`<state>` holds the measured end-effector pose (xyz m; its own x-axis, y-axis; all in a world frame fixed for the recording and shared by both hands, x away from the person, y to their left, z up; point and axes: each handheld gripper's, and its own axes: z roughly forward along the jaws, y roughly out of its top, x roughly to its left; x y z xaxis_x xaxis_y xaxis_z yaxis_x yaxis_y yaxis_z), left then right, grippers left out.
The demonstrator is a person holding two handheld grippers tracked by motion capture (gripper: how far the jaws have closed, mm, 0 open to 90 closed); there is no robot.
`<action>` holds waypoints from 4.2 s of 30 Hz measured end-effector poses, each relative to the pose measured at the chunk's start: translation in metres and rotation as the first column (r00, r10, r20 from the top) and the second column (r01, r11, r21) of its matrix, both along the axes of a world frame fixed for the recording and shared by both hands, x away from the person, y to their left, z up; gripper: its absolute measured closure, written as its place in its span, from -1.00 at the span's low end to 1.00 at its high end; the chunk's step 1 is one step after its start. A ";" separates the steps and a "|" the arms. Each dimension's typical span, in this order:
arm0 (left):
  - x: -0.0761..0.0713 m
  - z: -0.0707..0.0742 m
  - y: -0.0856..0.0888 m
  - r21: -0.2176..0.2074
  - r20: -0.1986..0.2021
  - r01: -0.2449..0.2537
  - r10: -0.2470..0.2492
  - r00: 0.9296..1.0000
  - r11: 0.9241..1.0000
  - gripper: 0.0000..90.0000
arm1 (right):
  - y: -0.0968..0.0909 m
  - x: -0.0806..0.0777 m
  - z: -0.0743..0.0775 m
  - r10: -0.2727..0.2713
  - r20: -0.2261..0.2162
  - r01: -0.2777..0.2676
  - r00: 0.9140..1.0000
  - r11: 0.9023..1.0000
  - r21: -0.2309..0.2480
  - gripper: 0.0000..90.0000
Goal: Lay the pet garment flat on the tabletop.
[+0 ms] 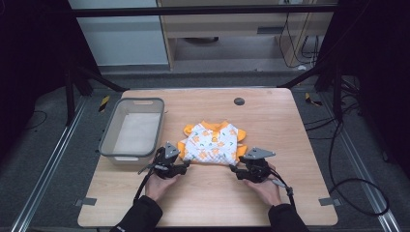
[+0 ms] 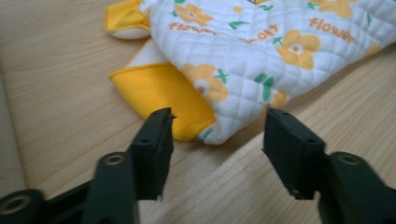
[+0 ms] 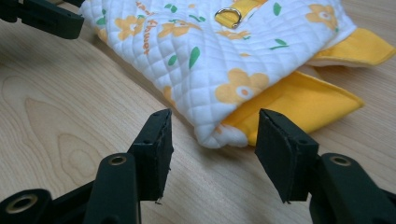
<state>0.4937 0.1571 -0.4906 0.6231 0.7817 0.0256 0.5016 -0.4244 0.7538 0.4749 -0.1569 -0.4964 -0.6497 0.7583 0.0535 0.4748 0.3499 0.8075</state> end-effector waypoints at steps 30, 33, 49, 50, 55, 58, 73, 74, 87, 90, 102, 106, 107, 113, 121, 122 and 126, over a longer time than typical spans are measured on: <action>0.000 0.004 -0.003 -0.039 -0.059 0.019 -0.021 0.998 0.999 0.99 | 0.004 0.008 0.006 -0.006 -0.012 0.005 1.000 1.000 -0.030 1.00; -0.005 0.011 -0.002 -0.054 -0.049 0.036 -0.039 0.998 0.998 0.99 | 0.000 0.004 0.013 0.006 -0.007 -0.006 1.000 1.000 -0.007 1.00; -0.028 0.081 0.001 -0.133 -0.023 0.102 -0.106 0.994 0.986 0.98 | -0.026 -0.022 0.076 0.052 0.035 -0.056 0.998 0.991 0.124 1.00; -0.021 0.077 -0.001 -0.130 -0.039 0.080 -0.086 0.996 0.988 0.98 | -0.024 -0.017 0.074 0.039 0.024 -0.042 0.999 0.992 0.121 1.00; 0.009 0.041 -0.016 -0.088 -0.113 0.001 -0.011 0.993 0.996 0.95 | -0.010 0.016 0.041 -0.057 -0.045 0.058 0.997 0.998 0.011 0.99; 0.014 0.026 -0.020 -0.066 -0.125 -0.018 0.009 0.992 0.998 0.88 | -0.005 0.023 0.023 -0.081 -0.052 0.079 0.995 0.996 -0.032 0.98; -0.025 0.054 0.019 -0.078 0.020 -0.001 0.003 1.000 0.997 -0.13 | -0.036 -0.014 0.062 -0.082 0.062 0.078 0.995 0.995 0.058 0.48; -0.029 0.052 0.022 -0.073 0.021 0.005 -0.003 1.000 0.997 -0.14 | -0.037 -0.019 0.063 -0.078 0.067 0.075 0.995 0.996 0.049 0.42; -0.059 0.016 0.014 -0.021 -0.044 0.047 -0.048 0.998 0.999 -0.16 | -0.040 -0.056 0.026 -0.030 -0.012 0.030 0.999 0.999 0.016 0.09; -0.055 0.010 0.009 -0.002 -0.059 0.046 -0.046 0.997 0.999 -0.09 | -0.037 -0.053 0.017 -0.030 -0.032 0.030 0.999 1.000 -0.003 0.08; -0.048 -0.003 0.001 0.002 -0.140 0.055 -0.054 0.989 0.998 0.67 | -0.025 -0.041 -0.001 -0.002 -0.122 -0.003 0.993 0.999 -0.048 0.58; -0.048 -0.002 -0.002 0.011 -0.148 0.064 -0.061 0.987 0.998 0.89 | -0.024 -0.041 -0.001 -0.002 -0.131 -0.004 0.991 0.999 -0.048 0.80; -0.048 -0.002 -0.003 0.017 -0.148 0.062 -0.059 0.987 0.998 0.91 | -0.024 -0.040 -0.001 -0.001 -0.131 -0.006 0.991 0.999 -0.048 0.85; -0.051 0.007 -0.001 -0.013 -0.142 0.073 -0.074 0.987 0.997 0.95 | -0.027 -0.043 0.007 0.012 -0.138 -0.015 0.990 1.000 -0.022 0.93; -0.070 0.045 0.021 -0.123 -0.111 0.105 -0.119 0.987 0.987 0.95 | -0.044 -0.063 0.036 0.046 -0.066 -0.044 0.997 0.999 0.031 0.94; -0.072 0.047 0.024 -0.130 -0.117 0.110 -0.126 0.985 0.985 0.95 | -0.046 -0.067 0.040 0.051 -0.066 -0.048 0.997 0.998 0.046 0.94; -0.092 0.048 0.031 -0.134 -0.164 0.132 -0.153 0.975 0.982 0.95 | -0.052 -0.084 0.049 0.104 -0.089 -0.097 0.991 0.993 0.073 0.93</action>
